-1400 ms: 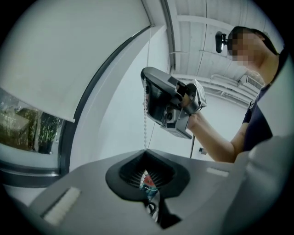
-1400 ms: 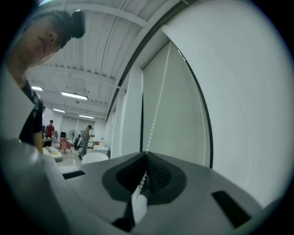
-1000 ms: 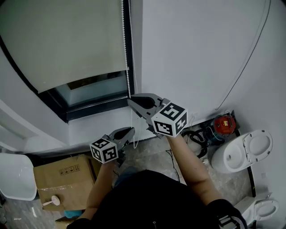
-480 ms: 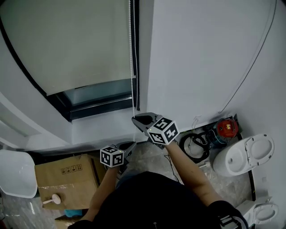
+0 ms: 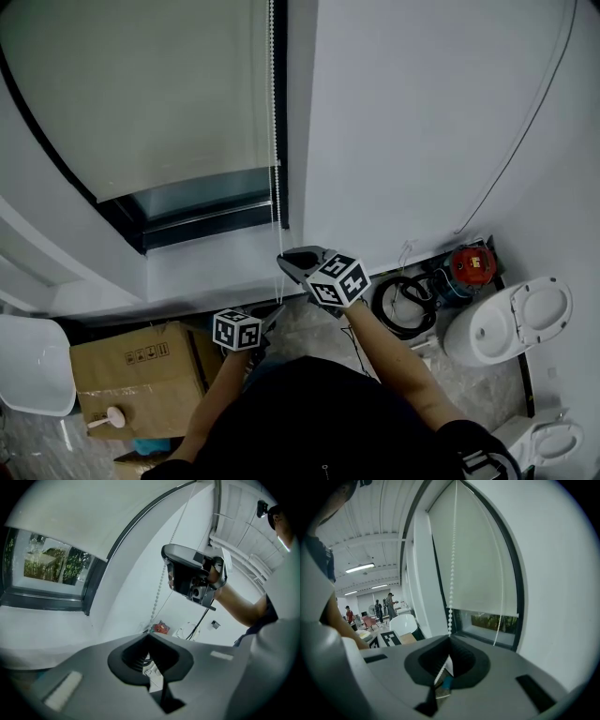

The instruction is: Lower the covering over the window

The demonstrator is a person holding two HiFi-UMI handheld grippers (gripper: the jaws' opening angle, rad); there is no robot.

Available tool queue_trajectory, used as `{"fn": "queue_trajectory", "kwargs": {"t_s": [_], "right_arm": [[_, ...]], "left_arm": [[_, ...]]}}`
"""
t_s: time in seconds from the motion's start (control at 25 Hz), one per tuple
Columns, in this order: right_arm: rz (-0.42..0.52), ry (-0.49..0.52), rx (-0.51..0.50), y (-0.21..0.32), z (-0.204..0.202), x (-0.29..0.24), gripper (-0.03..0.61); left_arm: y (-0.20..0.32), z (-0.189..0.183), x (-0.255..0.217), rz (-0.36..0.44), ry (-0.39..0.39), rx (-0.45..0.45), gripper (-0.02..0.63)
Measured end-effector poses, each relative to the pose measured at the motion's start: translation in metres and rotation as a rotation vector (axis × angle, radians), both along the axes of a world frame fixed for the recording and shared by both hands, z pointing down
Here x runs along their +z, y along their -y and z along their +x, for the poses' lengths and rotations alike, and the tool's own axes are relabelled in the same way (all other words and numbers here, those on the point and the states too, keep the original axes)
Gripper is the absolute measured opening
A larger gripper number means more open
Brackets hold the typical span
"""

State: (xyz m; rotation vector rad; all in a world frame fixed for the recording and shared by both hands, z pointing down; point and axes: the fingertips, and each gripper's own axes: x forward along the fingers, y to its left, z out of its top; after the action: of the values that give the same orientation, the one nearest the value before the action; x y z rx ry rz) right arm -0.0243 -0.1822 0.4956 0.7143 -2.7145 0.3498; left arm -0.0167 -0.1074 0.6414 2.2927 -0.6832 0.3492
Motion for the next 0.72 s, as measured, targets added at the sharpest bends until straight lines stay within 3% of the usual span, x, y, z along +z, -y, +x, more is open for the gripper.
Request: {"fn": "queue_trajectory", "kwargs": {"t_s": [0.44, 0.72], "right_arm": [[0.015, -0.003, 0.024, 0.002, 0.013, -0.001, 0.012], [0.019, 0.015, 0.073, 0.009, 0.024, 0.001, 0.014]], "left_arm": [[0.003, -0.008, -0.01, 0.068, 0.043, -0.003, 0.016], [0.028, -0.035, -0.079, 0.216, -0.032, -0.097, 0.03]]}}
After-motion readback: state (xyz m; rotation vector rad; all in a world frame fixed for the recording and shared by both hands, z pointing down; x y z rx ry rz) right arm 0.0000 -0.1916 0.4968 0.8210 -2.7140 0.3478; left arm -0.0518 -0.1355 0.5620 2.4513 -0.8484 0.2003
